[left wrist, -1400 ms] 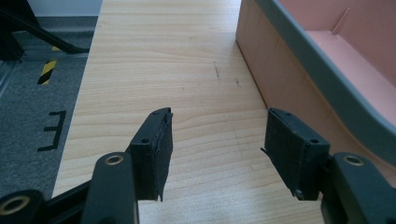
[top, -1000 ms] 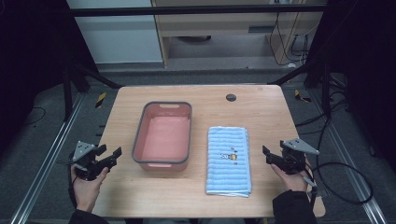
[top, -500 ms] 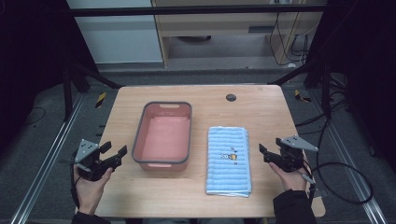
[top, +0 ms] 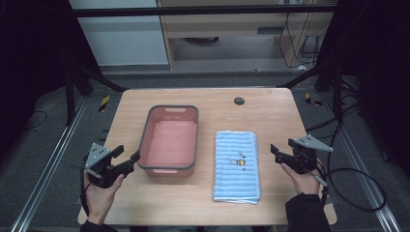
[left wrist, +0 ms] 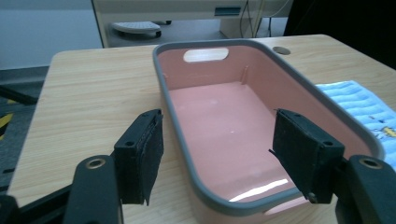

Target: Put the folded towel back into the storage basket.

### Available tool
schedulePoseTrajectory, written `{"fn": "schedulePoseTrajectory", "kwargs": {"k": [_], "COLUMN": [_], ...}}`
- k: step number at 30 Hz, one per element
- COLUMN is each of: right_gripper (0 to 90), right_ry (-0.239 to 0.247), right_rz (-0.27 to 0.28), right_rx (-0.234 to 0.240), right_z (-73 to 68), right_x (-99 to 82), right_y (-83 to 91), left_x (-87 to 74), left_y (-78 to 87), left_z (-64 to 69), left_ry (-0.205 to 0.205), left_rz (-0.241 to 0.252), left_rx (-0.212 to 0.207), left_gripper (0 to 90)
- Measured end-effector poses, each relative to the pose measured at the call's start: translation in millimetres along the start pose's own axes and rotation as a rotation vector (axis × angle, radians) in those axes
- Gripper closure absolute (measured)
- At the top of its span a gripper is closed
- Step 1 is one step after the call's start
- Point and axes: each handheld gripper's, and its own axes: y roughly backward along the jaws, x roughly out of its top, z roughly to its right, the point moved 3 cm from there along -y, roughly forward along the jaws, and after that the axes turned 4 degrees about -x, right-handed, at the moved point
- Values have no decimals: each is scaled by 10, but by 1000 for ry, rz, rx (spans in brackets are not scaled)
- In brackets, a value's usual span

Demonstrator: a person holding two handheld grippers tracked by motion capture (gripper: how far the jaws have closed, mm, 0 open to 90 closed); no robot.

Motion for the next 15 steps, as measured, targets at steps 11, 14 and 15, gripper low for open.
{"fn": "schedulePoseTrajectory", "kwargs": {"k": [11,14,15], "right_gripper": [280,280,281], "right_ry": [8,15,19], "right_rz": [23,27,29], "right_rx": [14,21,18], "right_z": [-44,-57,-55], "right_x": [169,199,208], "right_y": [45,49,48], "left_x": [72,85,88], "left_y": [-100,-167,-186], "left_z": [296,408,437], "left_ry": [-39,-46,-51], "left_rz": [-5,-10,-13], "left_rx": [-46,-65,-71], "left_gripper": [353,363,368]}}
